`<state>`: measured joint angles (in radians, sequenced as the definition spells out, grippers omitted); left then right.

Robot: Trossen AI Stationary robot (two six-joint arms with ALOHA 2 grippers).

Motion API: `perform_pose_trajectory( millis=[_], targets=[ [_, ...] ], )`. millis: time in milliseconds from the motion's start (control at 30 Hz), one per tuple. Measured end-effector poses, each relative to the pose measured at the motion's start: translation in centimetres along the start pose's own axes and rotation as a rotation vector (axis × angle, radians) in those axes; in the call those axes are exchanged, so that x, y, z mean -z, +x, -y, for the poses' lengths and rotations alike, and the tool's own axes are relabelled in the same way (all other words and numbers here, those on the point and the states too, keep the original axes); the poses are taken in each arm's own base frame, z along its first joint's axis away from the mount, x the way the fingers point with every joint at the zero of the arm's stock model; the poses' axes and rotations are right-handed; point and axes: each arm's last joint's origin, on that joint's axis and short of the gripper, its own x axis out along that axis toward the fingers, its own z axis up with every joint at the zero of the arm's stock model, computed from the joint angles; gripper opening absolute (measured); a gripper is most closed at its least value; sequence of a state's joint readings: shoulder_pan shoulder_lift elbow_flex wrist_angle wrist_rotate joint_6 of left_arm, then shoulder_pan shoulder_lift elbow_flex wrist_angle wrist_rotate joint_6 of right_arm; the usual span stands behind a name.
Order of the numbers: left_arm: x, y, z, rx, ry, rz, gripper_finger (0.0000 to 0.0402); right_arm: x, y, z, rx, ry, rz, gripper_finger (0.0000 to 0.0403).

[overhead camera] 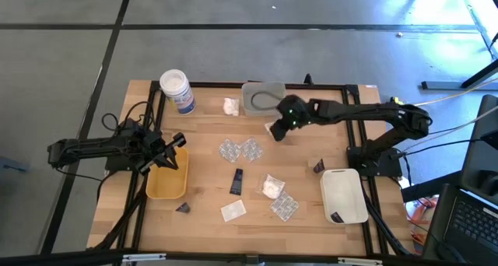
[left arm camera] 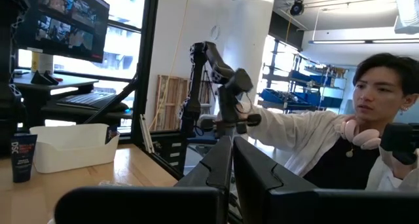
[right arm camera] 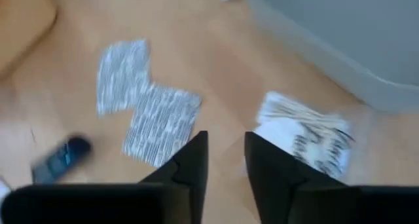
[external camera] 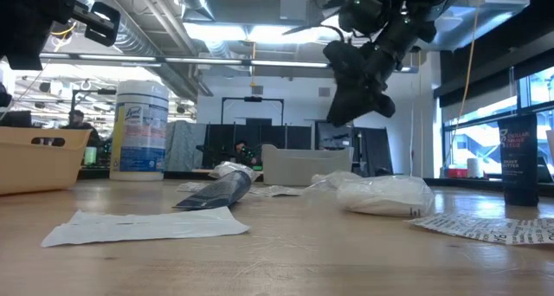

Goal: Pick & Place Travel size toiletries
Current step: Put the white cotton pack into the gray bin

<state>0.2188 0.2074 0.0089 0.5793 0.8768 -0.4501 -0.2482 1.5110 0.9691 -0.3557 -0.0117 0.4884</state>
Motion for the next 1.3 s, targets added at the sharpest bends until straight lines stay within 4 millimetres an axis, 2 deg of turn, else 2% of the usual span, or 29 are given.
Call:
perform_pose_trajectory(
  millis=[167,300,533,733,1000,1133,1300],
  targets=[
    [0.0,0.0,0.0,0.0,0.0,0.0,0.0011,1.7,1.4,-2.0,0.075,-0.24,-0.013,0.0155],
    [0.0,0.0,0.0,0.0,0.0,0.0,0.0012,3.2,1.7,-3.6,0.15,-0.387,-0.022,0.0187],
    [0.0,0.0,0.0,0.0,-0.001,0.0,0.0011,5.8,2.7,-5.6,0.299,-0.616,-0.031,0.0224],
    [0.0,0.0,0.0,0.0,0.0,0.0,0.0013,7.2,4.3,-5.7,0.403,-0.681,-0.065,0.0236],
    [0.0,0.0,0.0,0.0,0.0,0.0,0.0012,8.4,7.3,-4.9,0.501,-0.751,-0.124,0.0236],
    [0.0,0.0,0.0,0.0,0.0,0.0,0.0013,8.6,8.0,-4.6,0.58,-0.794,-0.103,0.0239],
    [0.0,0.0,0.0,0.0,0.0,0.0,0.0011,8.5,8.3,-4.3,0.599,-0.792,-0.107,0.0234]
  ],
)
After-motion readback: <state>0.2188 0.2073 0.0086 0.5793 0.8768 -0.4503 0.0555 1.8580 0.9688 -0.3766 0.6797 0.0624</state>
